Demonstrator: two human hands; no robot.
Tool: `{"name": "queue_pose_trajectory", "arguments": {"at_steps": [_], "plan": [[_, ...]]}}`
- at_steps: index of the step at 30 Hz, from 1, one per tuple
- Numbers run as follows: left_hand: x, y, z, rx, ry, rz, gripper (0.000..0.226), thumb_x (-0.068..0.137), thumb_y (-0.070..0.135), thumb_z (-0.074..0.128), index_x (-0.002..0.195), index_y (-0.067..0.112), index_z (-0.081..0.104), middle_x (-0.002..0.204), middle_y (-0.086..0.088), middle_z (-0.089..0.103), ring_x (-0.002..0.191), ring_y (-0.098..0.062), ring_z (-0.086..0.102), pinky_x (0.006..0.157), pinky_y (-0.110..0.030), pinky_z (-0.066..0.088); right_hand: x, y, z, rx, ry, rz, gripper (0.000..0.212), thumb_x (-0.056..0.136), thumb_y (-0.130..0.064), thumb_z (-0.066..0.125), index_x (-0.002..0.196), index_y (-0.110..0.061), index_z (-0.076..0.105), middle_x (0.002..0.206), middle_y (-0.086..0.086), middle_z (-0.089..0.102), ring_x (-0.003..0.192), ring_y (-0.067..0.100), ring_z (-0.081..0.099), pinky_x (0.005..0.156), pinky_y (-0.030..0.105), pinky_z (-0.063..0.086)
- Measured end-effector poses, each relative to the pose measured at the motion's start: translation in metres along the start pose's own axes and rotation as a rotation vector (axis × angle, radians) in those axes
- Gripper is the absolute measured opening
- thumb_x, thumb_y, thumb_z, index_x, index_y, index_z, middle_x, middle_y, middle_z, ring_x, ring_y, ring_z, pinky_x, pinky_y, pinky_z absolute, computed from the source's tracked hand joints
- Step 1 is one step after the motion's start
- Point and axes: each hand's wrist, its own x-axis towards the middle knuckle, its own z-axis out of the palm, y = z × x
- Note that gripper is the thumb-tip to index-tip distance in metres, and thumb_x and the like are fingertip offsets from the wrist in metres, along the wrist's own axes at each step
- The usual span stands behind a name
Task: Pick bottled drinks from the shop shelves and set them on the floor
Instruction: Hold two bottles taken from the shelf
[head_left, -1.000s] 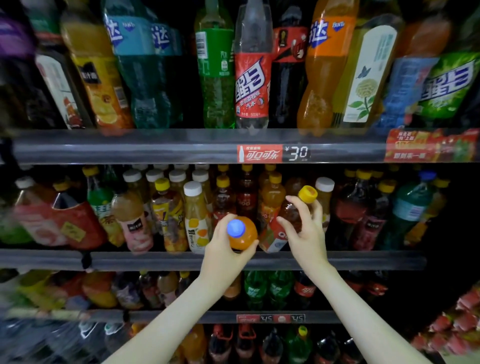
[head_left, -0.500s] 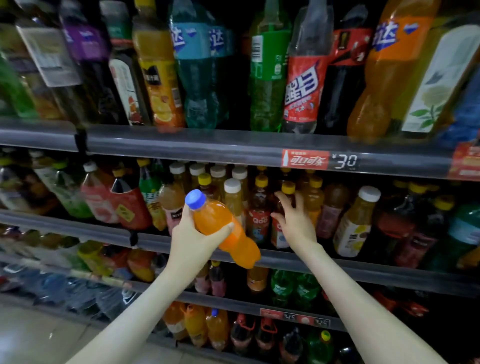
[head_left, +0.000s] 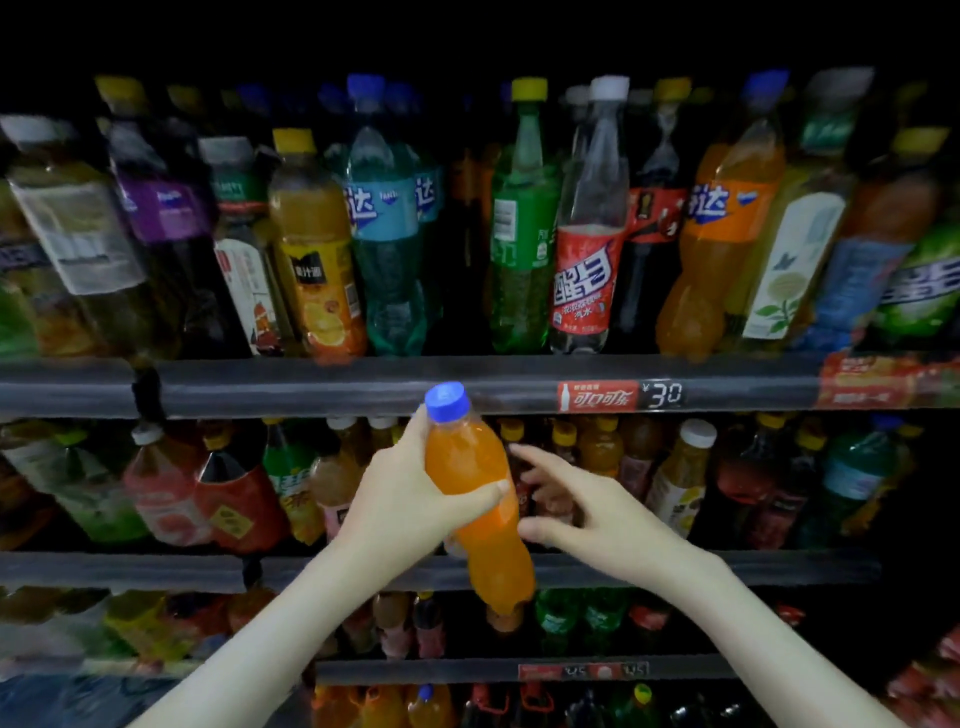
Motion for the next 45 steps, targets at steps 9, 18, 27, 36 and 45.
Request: {"name": "queue_pose_trajectory", "arguments": {"at_steps": [9, 18, 27, 36, 45], "plan": [[0.046, 0.054, 0.002, -0.17, -0.041, 0.336, 0.054, 0.057, 0.069, 0.071, 0.104, 0.053, 0.05, 0.099, 0.033, 0.063, 0.088, 0.01, 0.063, 0.065, -0.007, 0.049, -0.005, -0.079, -0.025, 0.383, 0.454, -0.202, 0.068, 0.073, -0.038, 0.081, 0.125, -0.051, 0.039, 0.114, -0.021, 0.065, 0.101, 0.003, 0.066, 0.076, 0.017, 0.053], [0.054, 0.051, 0.02, -0.013, -0.616, 0.283, 0.061, 0.066, 0.07, 0.068, 0.119, 0.057, 0.041, 0.111, 0.033, 0.061, 0.099, 0.013, 0.06, 0.083, -0.016, 0.052, -0.014, -0.088, -0.066, 0.722, 0.788, -0.163, 0.069, 0.064, -0.038, 0.082, 0.124, -0.029, 0.048, 0.101, -0.011, 0.07, 0.093, 0.01, 0.069, 0.068, 0.021, 0.055], [0.058, 0.057, 0.04, 0.319, -0.061, 0.358, 0.044, 0.071, 0.057, 0.063, 0.109, 0.04, 0.052, 0.08, 0.014, 0.061, 0.081, -0.013, 0.064, 0.063, -0.026, 0.042, -0.012, -0.092, -0.09, 0.475, 0.748, -0.048, 0.076, 0.051, -0.06, 0.077, 0.117, -0.041, 0.045, 0.099, -0.02, 0.068, 0.09, -0.004, 0.065, 0.067, 0.016, 0.052], [0.077, 0.063, 0.025, 0.344, -0.035, 0.404, 0.061, 0.067, 0.08, 0.044, 0.114, 0.041, 0.053, 0.096, 0.018, 0.066, 0.087, -0.004, 0.063, 0.075, -0.025, 0.051, 0.007, -0.086, -0.098, 0.429, 0.844, -0.032, 0.07, 0.042, -0.071, 0.074, 0.101, -0.037, 0.057, 0.091, -0.027, 0.069, 0.083, -0.004, 0.067, 0.071, 0.022, 0.053], [0.138, 0.053, 0.002, 0.234, 0.255, 0.352, 0.072, 0.092, 0.033, 0.06, 0.15, 0.035, 0.018, 0.141, -0.005, 0.043, 0.116, -0.014, 0.049, 0.086, -0.021, 0.038, 0.017, -0.082, -0.118, 0.444, 0.838, -0.093, 0.054, 0.051, -0.06, 0.078, 0.097, -0.04, 0.058, 0.088, -0.029, 0.068, 0.082, -0.008, 0.065, 0.057, 0.006, 0.048]]}}
